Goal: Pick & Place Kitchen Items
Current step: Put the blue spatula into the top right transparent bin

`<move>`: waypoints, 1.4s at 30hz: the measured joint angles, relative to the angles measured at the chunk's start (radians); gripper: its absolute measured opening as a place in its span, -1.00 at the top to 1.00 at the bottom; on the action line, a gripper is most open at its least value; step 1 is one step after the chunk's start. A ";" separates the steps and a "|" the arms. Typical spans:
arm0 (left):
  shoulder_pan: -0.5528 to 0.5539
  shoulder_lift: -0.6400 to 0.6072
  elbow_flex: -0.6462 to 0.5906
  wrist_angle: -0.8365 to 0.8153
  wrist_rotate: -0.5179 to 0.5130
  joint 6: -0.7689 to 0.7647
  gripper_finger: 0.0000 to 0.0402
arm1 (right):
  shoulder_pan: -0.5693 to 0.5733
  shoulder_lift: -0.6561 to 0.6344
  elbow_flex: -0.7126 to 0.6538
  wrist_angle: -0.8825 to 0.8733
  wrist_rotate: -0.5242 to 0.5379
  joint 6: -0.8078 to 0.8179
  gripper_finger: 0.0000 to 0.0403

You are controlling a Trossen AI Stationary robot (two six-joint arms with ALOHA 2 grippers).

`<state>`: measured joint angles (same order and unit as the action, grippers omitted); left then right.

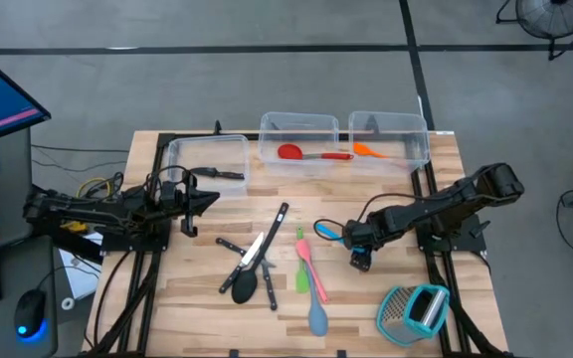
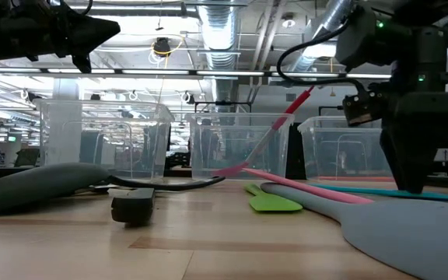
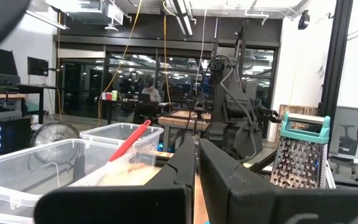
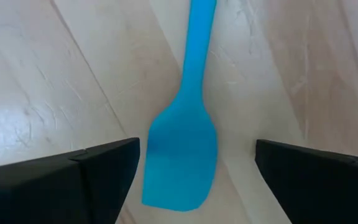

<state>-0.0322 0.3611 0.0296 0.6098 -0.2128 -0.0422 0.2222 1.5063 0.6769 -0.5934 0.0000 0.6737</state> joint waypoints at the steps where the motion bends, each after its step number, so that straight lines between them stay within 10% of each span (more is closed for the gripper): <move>1: 0.000 0.000 0.000 0.000 0.000 0.000 0.99 | 0.000 0.002 0.000 -0.001 0.000 -0.003 -0.56; 42: 0.000 0.001 0.000 -0.003 0.000 0.004 0.99 | -0.003 0.062 0.036 -0.038 -0.011 -0.020 0.50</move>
<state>-0.0321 0.3622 0.0296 0.6067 -0.2130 -0.0386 0.2188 1.5688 0.7127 -0.6318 -0.0107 0.6534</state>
